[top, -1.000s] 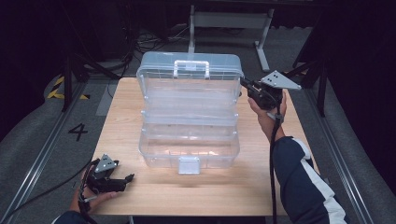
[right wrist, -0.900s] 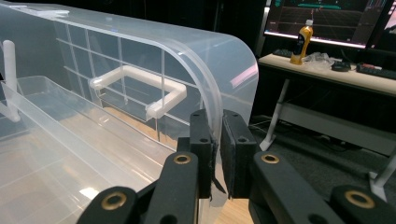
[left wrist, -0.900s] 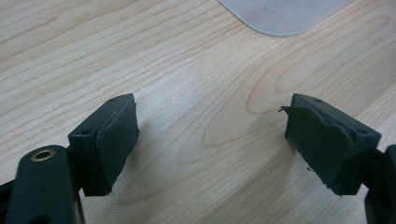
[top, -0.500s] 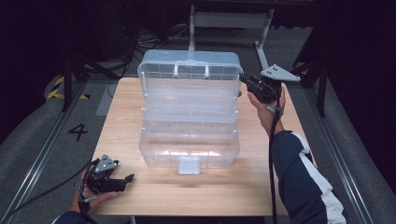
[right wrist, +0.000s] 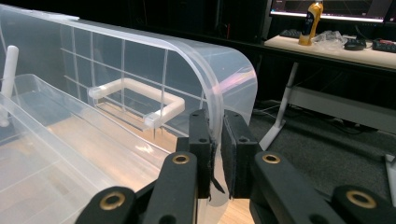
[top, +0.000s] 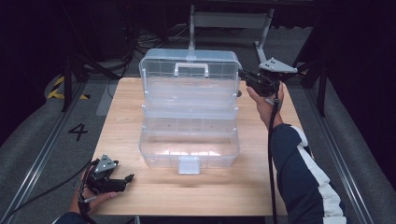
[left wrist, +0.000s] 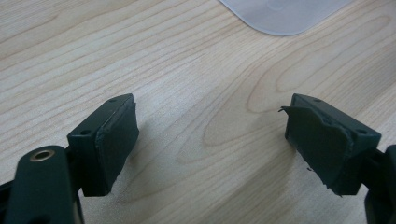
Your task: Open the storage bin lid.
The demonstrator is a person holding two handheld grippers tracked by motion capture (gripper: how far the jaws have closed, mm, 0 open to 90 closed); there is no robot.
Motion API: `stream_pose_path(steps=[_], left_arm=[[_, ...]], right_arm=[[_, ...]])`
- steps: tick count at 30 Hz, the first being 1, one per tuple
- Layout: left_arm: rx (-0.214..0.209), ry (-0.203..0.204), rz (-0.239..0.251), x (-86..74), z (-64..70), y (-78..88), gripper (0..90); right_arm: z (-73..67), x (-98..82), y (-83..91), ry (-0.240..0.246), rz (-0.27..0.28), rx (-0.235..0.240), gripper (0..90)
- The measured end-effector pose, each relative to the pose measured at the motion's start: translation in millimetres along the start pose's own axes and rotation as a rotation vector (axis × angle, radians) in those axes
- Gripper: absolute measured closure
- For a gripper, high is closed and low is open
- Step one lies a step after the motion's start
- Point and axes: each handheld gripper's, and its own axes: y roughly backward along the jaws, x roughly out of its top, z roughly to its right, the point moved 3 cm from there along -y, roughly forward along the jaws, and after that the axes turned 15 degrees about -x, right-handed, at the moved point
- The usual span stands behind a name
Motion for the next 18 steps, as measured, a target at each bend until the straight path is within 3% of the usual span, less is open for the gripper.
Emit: stream_pose_path(steps=[18], left_arm=[[-0.004, -0.007, 0.002, 0.9, -0.7, -1.2, 16.9]], right_arm=[[2.9, 1.3, -17.4, -0.012, -0.03, -0.02, 82.9]])
